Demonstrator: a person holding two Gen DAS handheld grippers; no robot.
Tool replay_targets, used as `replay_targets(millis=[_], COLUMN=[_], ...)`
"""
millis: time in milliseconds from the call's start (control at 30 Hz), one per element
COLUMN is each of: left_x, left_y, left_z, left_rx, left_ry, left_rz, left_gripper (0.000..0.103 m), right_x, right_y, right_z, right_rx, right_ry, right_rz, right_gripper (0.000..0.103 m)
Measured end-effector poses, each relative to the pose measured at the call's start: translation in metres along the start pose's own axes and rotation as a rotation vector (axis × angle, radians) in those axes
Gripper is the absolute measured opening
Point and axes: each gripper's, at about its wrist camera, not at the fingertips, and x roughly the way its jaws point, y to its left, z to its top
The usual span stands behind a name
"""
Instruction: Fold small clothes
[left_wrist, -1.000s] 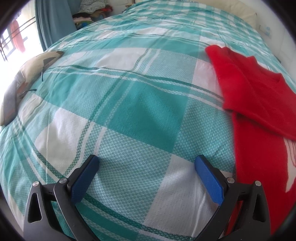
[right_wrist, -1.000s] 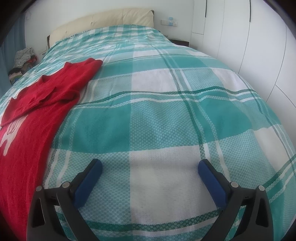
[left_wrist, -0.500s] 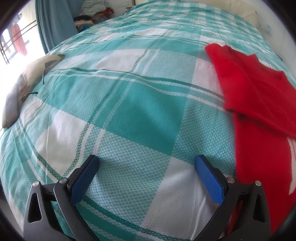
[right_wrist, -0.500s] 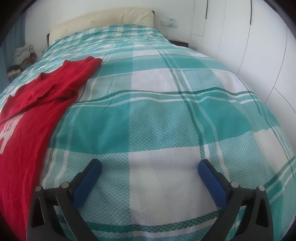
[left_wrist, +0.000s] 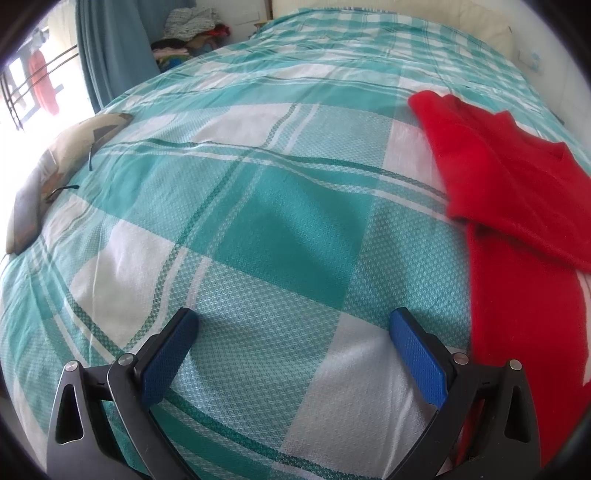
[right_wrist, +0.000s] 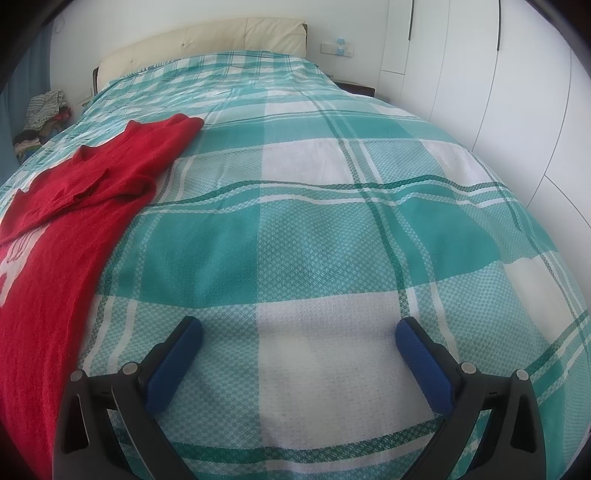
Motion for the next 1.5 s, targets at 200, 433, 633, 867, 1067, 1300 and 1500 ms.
replay_targets(millis=[200,433,633,867,1067,1300,1500], left_x=[0.0001,-0.0014,-0.0025,-0.0044,-0.0042,-0.0044,-0.0047], left_y=[-0.0006,0.0034,0.0061,0.0071,0.0072,0.0074,0.0076], left_z=[0.0000,-0.0021,-0.0031,-0.0039,-0.0040,-0.0041,-0.0044], left_rx=[-0.005,-0.029,-0.041,-0.043,-0.043,-0.043,-0.042], left_ry=[-0.009,-0.022,-0.024,-0.027,-0.027,-0.028,-0.027], left_rz=[-0.001,-0.030,-0.049,-0.049,-0.049,-0.048,-0.048], left_gripper=[0.103,0.103,0.103,0.103,0.103,0.103,0.103], right_x=[0.0001,0.0015,0.0024,0.0023,0.0009,-0.0001,-0.0010], right_y=[-0.0007,-0.0015,-0.0005,0.0009,0.0002,-0.0005,-0.0007], right_z=[-0.0005,-0.0015,-0.0010,-0.0005,-0.0017,-0.0027,-0.0032], right_rx=[0.005,0.011,0.006,0.010,0.017,0.019,0.021], right_ry=[0.004,0.007,0.010,0.006,0.000,-0.002,-0.002], right_rz=[0.007,0.017,0.004,0.013,0.020,0.023,0.025], right_gripper=[0.103,0.103,0.103,0.103,0.103,0.103,0.103])
